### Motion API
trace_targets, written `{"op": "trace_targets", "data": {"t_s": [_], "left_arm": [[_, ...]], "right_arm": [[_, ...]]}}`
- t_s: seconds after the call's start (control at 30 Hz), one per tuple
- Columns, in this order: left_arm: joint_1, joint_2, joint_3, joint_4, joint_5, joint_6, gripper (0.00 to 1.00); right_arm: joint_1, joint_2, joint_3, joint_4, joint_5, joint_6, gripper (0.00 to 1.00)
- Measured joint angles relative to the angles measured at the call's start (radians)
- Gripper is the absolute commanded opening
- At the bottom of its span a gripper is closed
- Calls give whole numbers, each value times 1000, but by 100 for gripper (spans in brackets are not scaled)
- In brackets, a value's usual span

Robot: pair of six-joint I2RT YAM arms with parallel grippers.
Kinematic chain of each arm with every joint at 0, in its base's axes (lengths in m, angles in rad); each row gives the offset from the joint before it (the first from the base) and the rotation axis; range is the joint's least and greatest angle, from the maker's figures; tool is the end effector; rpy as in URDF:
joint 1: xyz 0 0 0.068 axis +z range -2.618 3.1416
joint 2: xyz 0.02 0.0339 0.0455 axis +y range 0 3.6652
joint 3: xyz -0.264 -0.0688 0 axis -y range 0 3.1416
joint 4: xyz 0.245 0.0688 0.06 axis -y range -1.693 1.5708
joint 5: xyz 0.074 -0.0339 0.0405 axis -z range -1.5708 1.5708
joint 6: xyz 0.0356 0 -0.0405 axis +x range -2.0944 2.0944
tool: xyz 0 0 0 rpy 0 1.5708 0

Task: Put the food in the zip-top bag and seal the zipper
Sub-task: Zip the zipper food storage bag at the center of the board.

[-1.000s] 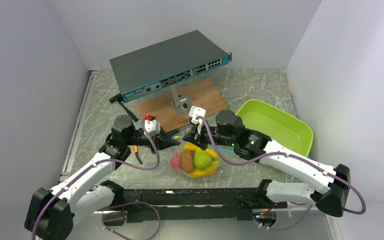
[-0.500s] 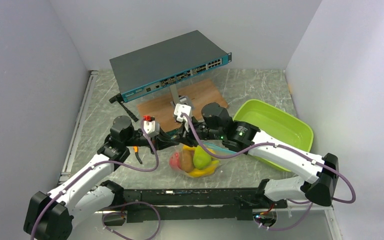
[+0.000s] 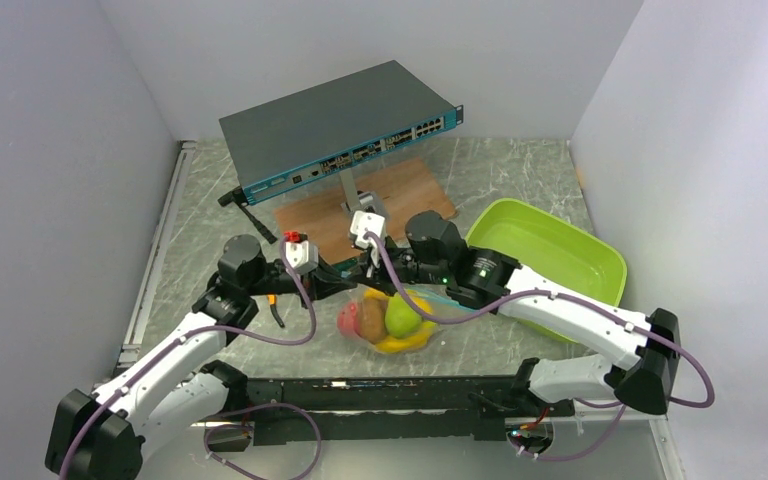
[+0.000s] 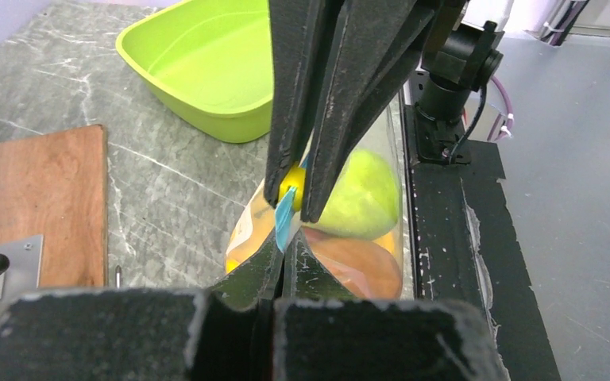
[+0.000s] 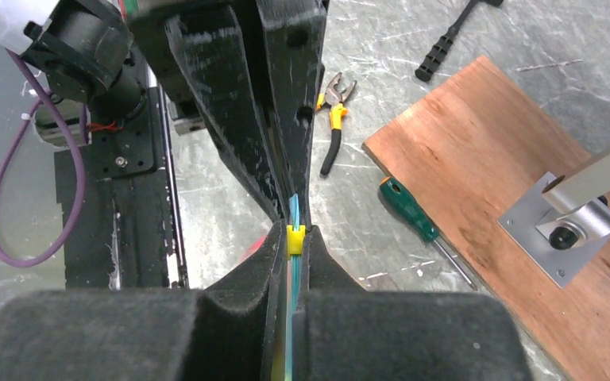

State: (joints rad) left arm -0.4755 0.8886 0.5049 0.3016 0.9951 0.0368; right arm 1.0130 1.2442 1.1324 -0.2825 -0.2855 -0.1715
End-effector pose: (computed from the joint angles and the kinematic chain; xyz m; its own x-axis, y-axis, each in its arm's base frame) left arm 0.1608 -0.1164 0.2747 -0.0363 0.0412 -0.9985 0.9945 0.0999 -0.0321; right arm 0.1425 0.2474 0.3543 -0.0379 -0.3702 -0.9282 -0.9725 0.2274 -0.0510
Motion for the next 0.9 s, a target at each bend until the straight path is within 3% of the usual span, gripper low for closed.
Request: {"op": "trace_targets", "data": {"t_s": [0.17, 0.4, 0.6, 0.73, 0.9], "left_arm": [[-11, -53, -26, 0, -32, 0, 0], [-12, -61, -28, 1, -32, 2, 1], [-8, -62, -22, -16, -34, 14, 44], [-4, -97, -23, -10, -51, 5, 51], [-6, -109, -22, 27, -56, -5, 49]], "right_arm": [[7, -97, -119, 72, 26, 36, 0], [7, -156, -166, 79, 46, 60, 0], [5, -157, -166, 65, 50, 59, 0], [3, -156, -166, 58, 50, 58, 0], [4, -153, -165, 54, 55, 58, 0]]}}
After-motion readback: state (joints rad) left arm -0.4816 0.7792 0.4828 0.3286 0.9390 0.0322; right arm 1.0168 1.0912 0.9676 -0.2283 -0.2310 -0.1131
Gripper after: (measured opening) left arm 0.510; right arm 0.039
